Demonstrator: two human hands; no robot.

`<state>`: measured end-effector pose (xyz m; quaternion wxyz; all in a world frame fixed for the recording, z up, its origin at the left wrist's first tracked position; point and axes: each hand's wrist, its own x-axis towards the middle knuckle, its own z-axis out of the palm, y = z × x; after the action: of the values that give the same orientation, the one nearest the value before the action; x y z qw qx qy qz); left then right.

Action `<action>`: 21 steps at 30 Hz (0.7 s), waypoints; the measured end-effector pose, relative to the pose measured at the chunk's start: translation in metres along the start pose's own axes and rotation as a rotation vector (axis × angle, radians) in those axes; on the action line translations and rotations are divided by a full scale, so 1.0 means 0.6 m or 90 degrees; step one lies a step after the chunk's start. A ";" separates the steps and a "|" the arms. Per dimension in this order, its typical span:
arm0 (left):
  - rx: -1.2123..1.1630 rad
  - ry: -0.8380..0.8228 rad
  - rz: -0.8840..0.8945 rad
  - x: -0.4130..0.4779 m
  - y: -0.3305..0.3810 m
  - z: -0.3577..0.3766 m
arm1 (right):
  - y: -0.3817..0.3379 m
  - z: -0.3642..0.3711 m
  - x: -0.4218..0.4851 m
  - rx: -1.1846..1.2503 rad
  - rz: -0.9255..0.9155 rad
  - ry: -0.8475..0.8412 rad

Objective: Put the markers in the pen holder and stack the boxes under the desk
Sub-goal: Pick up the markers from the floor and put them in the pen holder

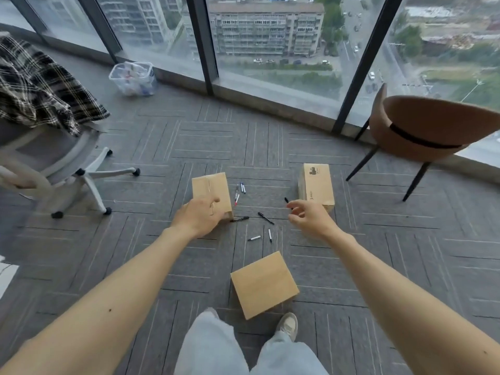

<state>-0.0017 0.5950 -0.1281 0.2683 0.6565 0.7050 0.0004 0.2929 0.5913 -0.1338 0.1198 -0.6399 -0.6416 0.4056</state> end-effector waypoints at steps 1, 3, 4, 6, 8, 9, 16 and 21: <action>-0.002 -0.006 -0.008 0.029 -0.006 -0.003 | -0.002 0.000 0.031 -0.001 0.005 -0.006; -0.009 -0.019 -0.019 0.094 -0.020 -0.010 | -0.004 0.002 0.093 -0.011 0.017 -0.013; -0.016 -0.029 -0.021 0.128 -0.028 -0.013 | -0.004 0.004 0.123 -0.016 0.022 -0.016; -0.026 -0.044 -0.025 0.198 -0.044 -0.017 | -0.005 0.011 0.185 -0.024 0.037 -0.021; -0.029 -0.064 -0.015 0.274 -0.065 -0.022 | -0.007 0.018 0.250 -0.039 0.061 -0.023; -0.032 -0.076 -0.005 0.313 -0.075 -0.025 | -0.008 0.021 0.282 -0.044 0.074 -0.022; -0.059 -0.139 0.049 0.546 -0.130 -0.031 | 0.004 0.050 0.462 -0.023 0.167 0.011; -0.097 -0.193 0.028 0.645 -0.155 0.026 | 0.058 0.075 0.546 -0.034 0.210 0.006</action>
<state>-0.0793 0.9353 -0.3203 0.4206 0.6418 0.6401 -0.0393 0.2381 0.8704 -0.3058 0.0377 -0.7414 -0.5379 0.3995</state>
